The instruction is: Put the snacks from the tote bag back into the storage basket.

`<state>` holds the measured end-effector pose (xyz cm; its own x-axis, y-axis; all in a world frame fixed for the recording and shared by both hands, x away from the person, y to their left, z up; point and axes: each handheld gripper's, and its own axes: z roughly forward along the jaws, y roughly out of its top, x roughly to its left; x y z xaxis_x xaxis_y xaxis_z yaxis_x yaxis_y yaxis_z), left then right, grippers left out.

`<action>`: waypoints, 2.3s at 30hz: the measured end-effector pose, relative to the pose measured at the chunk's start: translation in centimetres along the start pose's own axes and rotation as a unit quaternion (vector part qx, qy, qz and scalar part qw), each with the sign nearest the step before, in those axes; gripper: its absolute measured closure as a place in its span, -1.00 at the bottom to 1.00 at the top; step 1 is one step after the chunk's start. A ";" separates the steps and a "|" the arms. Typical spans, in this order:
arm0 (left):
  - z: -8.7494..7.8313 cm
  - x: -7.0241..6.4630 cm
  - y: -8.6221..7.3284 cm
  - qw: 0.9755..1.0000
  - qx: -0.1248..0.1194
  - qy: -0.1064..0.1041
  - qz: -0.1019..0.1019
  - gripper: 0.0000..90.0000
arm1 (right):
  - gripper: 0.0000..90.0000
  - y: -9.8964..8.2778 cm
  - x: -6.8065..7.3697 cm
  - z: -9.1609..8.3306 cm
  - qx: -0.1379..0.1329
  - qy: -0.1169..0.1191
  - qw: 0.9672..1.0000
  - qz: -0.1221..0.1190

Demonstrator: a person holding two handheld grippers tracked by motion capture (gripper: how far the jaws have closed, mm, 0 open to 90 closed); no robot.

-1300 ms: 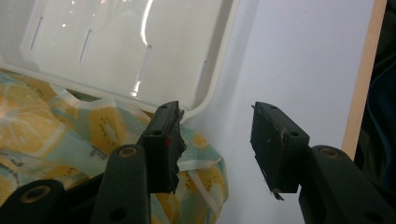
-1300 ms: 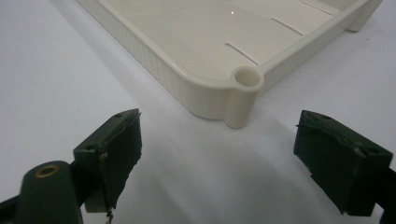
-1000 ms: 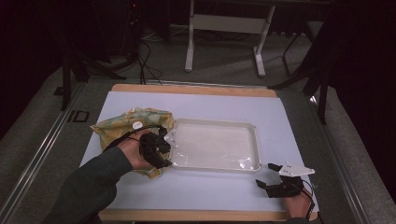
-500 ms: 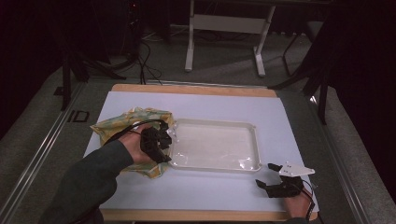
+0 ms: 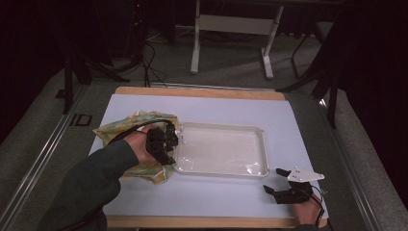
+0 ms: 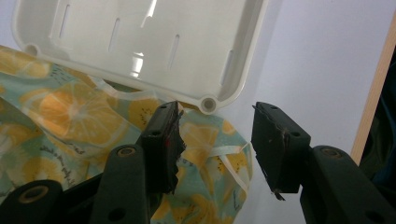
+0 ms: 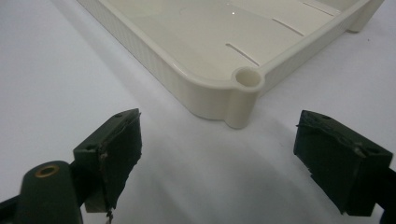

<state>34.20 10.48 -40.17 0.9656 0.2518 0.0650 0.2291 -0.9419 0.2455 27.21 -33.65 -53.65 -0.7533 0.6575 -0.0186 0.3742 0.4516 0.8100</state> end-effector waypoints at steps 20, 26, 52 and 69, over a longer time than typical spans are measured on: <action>-1.3 1.5 0.3 1.000 0.018 0.008 -0.010 0.17 | -0.67 0.0 0.0 0.0 0.000 0.002 1.000 0.001; -1.9 1.8 0.5 1.000 0.019 0.010 -0.013 0.19 | -0.67 0.0 0.0 0.0 0.000 0.002 1.000 0.001; -3.4 3.9 0.4 0.998 0.037 0.029 -0.042 0.18 | -0.67 0.0 0.0 0.0 0.000 0.003 1.000 0.002; -4.3 5.1 -0.2 0.996 0.046 0.043 -0.066 0.14 | -0.67 0.0 0.0 0.0 0.000 0.003 1.000 -0.001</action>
<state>38.54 12.90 -35.76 0.9135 0.3884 0.1211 0.3669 -0.9151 0.1673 27.19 -33.67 -53.65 -0.7574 0.6528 -0.0155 0.3729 0.4519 0.8104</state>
